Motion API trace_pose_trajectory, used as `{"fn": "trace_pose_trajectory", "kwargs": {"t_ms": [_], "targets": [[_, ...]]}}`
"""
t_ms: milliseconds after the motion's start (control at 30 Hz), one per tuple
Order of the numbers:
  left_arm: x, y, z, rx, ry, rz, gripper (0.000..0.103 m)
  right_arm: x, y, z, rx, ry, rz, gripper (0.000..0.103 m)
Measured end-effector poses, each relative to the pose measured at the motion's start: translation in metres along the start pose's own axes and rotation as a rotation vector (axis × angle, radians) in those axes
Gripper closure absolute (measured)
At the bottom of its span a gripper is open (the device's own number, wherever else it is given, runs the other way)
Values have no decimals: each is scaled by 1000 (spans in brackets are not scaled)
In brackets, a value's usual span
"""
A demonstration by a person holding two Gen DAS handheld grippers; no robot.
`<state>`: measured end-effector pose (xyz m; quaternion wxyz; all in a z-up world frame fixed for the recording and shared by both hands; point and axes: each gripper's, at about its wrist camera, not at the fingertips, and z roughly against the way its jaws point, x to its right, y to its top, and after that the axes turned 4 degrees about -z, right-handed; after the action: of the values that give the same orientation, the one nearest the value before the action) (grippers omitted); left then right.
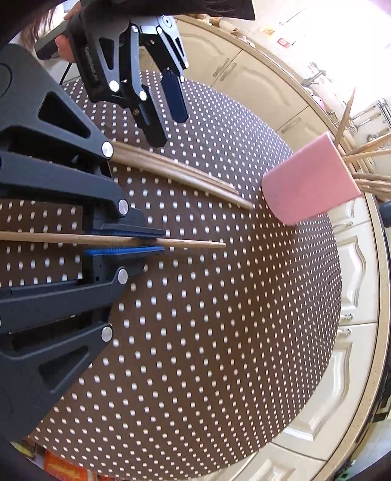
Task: Organize utensils
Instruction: 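Close the right gripper on one wooden chopstick, then close the left gripper on a chopstick while the right gripper holds its own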
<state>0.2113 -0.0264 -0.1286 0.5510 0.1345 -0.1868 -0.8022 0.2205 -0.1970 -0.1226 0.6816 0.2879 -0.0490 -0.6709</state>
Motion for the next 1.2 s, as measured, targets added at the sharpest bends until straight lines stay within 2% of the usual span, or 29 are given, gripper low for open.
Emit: {"fn": "trace_pose_trajectory", "kwargs": {"t_ms": [67, 267, 633, 833, 1000, 1100, 1167, 1200], "targets": [[2, 2, -6, -31, 35, 4, 53, 8, -5, 5, -1, 12, -7, 97], [15, 14, -10, -35, 94, 13, 53, 16, 2, -1, 3, 33, -15, 96], [14, 35, -18, -81, 92, 53, 53, 12, 2, -4, 7, 51, -34, 96], [14, 45, -32, -134, 126, 77, 52, 13, 2, -2, 6, 57, -42, 96], [18, 58, -44, -118, 129, 94, 52, 15, 1, 0, 7, 69, -69, 96], [16, 58, -46, -94, 83, 81, 64, 16, 0, 2, 8, 68, -71, 96], [17, 56, -46, -86, 87, 63, 85, 16, -1, 3, 9, 65, -72, 96], [18, 54, -45, -89, 85, 58, 93, 16, -1, 3, 7, 63, -72, 96]]}}
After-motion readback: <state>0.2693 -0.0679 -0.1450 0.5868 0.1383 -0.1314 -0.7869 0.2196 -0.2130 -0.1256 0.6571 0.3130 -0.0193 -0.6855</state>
